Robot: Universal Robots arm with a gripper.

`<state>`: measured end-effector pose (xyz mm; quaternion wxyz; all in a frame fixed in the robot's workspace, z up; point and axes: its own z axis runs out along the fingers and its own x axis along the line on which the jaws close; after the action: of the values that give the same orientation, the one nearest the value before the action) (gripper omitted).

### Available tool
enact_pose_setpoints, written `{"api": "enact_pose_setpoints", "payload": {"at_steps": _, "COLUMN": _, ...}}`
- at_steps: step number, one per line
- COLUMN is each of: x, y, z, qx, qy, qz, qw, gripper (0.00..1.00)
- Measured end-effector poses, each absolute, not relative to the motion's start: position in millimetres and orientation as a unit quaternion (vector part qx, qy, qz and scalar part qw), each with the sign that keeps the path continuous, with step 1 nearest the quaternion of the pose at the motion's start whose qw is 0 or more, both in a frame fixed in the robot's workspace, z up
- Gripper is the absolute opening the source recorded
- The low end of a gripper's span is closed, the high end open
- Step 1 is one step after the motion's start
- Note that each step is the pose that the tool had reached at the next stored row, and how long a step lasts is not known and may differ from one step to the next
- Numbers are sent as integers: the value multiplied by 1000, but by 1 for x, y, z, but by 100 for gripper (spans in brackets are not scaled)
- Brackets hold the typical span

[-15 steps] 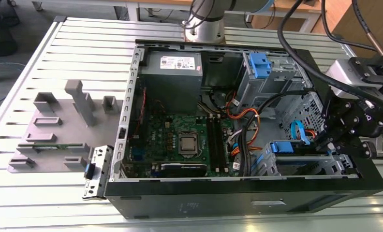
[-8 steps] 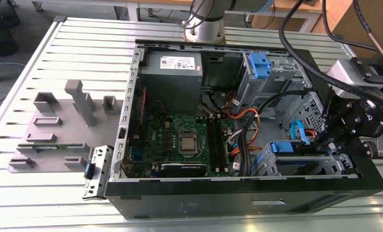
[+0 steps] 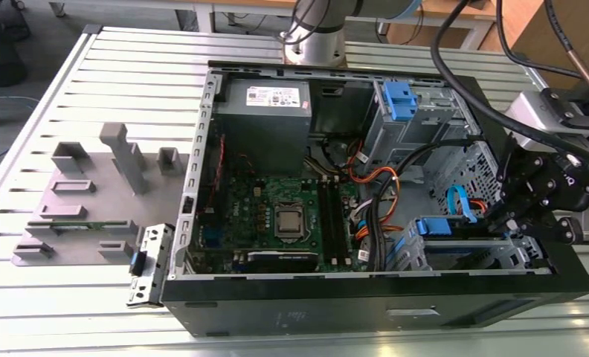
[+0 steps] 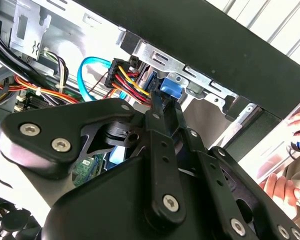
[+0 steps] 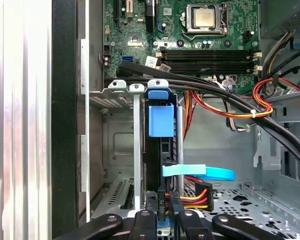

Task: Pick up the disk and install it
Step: 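Insert the second disk wire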

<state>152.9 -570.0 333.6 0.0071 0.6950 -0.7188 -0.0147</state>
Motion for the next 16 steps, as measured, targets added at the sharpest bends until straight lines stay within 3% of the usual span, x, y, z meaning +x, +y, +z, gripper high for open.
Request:
{"api": "enact_pose_setpoints", "payload": {"at_steps": 4, "x": 153, "y": -570, "z": 334, "qx": 695, "qy": -719, "qz": -15, "qw": 7, "gripper": 24}}
{"api": "enact_pose_setpoints", "payload": {"at_steps": 6, "x": 153, "y": -570, "z": 334, "qx": 695, "qy": -719, "qz": -15, "qw": 7, "gripper": 17}}
{"api": "enact_pose_setpoints", "payload": {"at_steps": 16, "x": 153, "y": -570, "z": 337, "qx": 695, "qy": -719, "qz": -15, "qw": 7, "gripper": 16}}
